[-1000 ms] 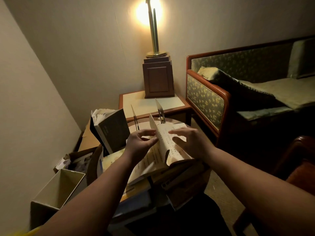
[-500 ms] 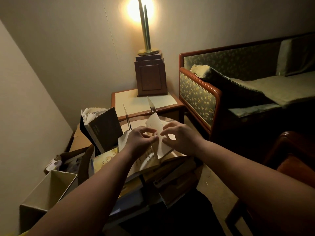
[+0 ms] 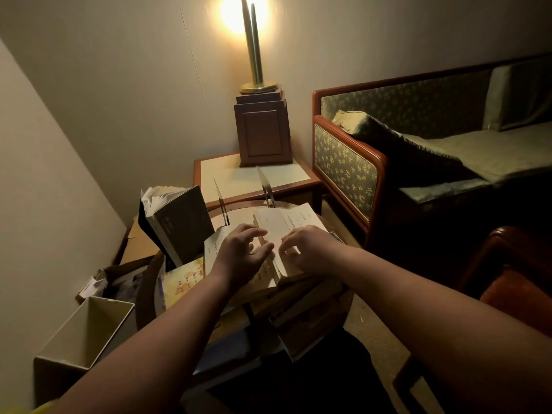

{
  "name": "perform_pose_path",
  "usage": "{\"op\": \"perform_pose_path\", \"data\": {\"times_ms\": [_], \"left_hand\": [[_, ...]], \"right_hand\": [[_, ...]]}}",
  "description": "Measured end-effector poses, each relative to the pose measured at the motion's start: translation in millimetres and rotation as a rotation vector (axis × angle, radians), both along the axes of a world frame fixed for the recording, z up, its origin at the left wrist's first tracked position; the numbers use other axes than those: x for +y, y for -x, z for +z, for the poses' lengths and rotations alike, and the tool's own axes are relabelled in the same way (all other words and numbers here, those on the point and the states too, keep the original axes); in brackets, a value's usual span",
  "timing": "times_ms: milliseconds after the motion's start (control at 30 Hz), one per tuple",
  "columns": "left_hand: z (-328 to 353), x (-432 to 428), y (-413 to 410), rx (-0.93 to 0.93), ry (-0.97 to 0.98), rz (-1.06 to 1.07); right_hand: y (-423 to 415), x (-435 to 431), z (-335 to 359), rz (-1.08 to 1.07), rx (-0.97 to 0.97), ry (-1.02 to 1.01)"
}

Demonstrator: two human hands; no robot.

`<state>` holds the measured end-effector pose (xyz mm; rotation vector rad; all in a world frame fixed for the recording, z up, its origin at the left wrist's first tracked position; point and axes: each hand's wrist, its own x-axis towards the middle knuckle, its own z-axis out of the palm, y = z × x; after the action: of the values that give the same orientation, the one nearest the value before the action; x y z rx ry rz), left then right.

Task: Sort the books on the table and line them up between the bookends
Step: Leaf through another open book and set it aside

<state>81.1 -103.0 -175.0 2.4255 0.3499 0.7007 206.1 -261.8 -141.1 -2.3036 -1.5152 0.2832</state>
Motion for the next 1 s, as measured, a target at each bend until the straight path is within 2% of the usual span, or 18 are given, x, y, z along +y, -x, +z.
{"op": "perform_pose_path", "data": {"times_ms": [100,333,467,600,700,800,1000], "left_hand": [[-6,9,8,0.01,-0.04,0.032],[-7,12,14,0.053,-0.023,0.032],[-6,11,13,0.092,-0.017,0.018],[-8,10,9,0.144,-0.003,0.026],[-7,6,6,0.196,-0.02,0.033],[-1,3,1,0.249,-0.016,0.048],[20,-1,-8,0.416,-0.046,0.028]], "right_hand": [[8,5,1,-0.022,0.008,-0.012],[20,16,-5,-0.097,-0.195,-0.003],[17,7,-5,-0.129,-0.147,-0.175],[14,-5,-2,-0.142,-0.187,-0.362],[9,-10,2,-0.179,-0.201,-0.4],[1,-15,3,-0.268,-0.117,-0.416],[-14,-31,-12,-0.53,0.287,-0.399]]}}
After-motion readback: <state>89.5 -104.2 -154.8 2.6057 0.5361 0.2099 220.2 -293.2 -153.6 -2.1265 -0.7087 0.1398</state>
